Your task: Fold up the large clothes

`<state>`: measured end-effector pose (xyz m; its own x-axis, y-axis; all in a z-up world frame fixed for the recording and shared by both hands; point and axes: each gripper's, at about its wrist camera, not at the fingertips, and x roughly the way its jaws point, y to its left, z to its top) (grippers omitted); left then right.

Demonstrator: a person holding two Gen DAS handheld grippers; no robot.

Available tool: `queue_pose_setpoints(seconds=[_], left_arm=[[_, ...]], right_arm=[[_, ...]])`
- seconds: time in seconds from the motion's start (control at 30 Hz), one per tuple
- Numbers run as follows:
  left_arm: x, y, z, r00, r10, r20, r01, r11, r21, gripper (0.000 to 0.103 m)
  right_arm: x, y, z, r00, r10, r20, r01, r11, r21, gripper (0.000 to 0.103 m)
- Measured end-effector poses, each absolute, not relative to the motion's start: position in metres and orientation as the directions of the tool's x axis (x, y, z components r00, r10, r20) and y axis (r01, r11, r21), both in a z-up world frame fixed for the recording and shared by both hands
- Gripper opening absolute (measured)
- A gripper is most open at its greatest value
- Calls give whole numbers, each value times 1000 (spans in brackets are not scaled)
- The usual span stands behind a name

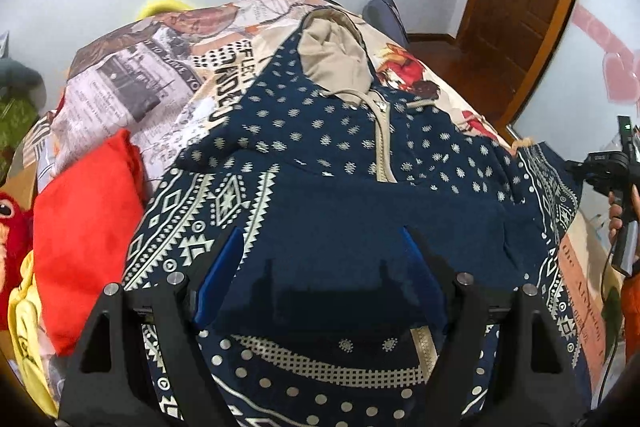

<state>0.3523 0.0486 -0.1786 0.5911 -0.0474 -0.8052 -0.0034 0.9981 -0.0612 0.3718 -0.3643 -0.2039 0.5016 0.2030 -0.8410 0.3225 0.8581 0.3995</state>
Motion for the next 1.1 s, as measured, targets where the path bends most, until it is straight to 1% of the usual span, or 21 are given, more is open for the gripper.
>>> queue_pose_setpoints(seconds=[0.13,0.3,0.4,0.5,0.6,0.7,0.87,0.9,1.0,1.07,1.1], left_arm=[[344,53,-169,598,-47,-800,-16,997,-71,79],[329,57,-154,610,-63,-790,-21,995,-95,79],[319,57,-145,627,-47,-777,-16,997,-73,79],[308,54,-139,642,-16,-766,-5,1000,-26,79],[300,54,-135,650,-13,-760,8,1000,-10,79],[292,55,-132,653,-30,-757,20,1000,-22,79],[280,52,-131,664,-28,-748,37,999,-4,79],[278,52,-131,664,-27,-747,40,999,0,79],[273,52,-133,659,-32,-751,47,999,-1,79],[272,54,-135,652,-39,-757,50,999,-8,79],[270,55,-135,650,-40,-759,49,999,-11,79]], right_arm=[[361,-341,-163,561,194,-805,206,909,363,7],[344,-296,-104,649,196,-735,46,954,296,6],[334,-263,-79,670,268,-692,-81,953,291,6],[323,-225,-67,657,325,-680,-184,944,274,6],[317,-198,-76,607,383,-696,-245,924,295,7],[313,-171,-96,552,400,-732,-279,915,290,7],[307,-136,-140,432,379,-818,-289,918,272,7],[307,-131,-148,407,373,-833,-293,918,268,9],[299,-115,-164,359,306,-882,-300,932,202,9],[294,-109,-171,317,266,-910,-318,934,163,15],[292,-109,-172,293,262,-920,-330,930,160,24]])
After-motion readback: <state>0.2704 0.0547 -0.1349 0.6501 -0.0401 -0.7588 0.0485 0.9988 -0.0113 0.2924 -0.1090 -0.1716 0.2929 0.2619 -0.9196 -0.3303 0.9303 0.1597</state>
